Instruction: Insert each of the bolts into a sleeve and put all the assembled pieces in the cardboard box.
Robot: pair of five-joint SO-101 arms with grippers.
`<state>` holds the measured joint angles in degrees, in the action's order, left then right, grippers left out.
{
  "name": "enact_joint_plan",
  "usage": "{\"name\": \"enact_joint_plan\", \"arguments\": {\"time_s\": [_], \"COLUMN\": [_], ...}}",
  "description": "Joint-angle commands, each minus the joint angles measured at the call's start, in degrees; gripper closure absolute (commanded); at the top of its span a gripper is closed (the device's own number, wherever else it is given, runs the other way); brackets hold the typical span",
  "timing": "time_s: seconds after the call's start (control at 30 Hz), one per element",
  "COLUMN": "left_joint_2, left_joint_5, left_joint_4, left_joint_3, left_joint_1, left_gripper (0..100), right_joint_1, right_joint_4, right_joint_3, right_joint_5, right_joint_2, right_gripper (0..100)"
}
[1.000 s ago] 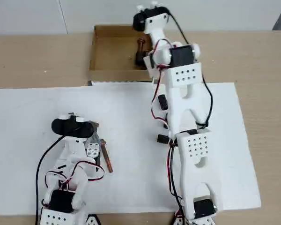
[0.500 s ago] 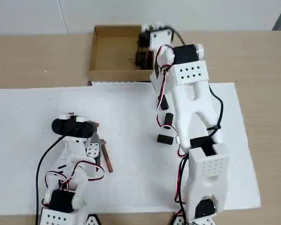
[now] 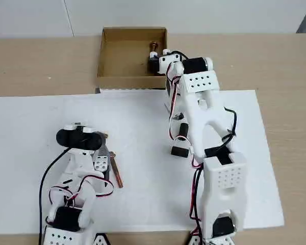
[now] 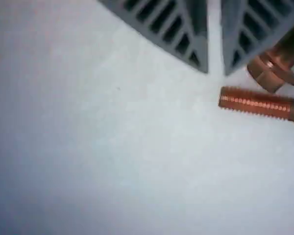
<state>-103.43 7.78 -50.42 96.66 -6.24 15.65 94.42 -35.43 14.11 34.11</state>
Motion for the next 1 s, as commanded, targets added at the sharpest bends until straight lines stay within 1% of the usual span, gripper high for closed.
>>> {"name": "enact_joint_plan", "arguments": {"time_s": [0.0, 0.47, 0.53, 0.7, 0.97], "left_joint_2": [-0.35, -0.35, -0.35, -0.35, -0.35], "left_joint_5": [0.09, 0.09, 0.09, 0.09, 0.09], "left_joint_4": [0.79, 0.79, 0.79, 0.79, 0.79], "left_joint_3": [-0.31, -0.31, -0.31, -0.31, -0.31], "left_joint_1": [0.18, 0.18, 0.18, 0.18, 0.18], "left_gripper": [99, 99, 99, 99, 99], "right_joint_1": [0.48, 0.22, 0.22, 0.31, 0.48], "right_joint_4": [-2.77, -9.45, -9.63, -9.1, -7.43], "right_joint_3": [-0.26, -0.26, -0.26, -0.26, -0.44], "right_joint_5": [0.79, 0.88, 0.88, 0.62, 0.62], "right_joint_2": [0.48, 7.87, 8.66, 9.19, 8.04], "right_gripper": [80.9, 81.0, 83.6, 99.2, 99.2]}}
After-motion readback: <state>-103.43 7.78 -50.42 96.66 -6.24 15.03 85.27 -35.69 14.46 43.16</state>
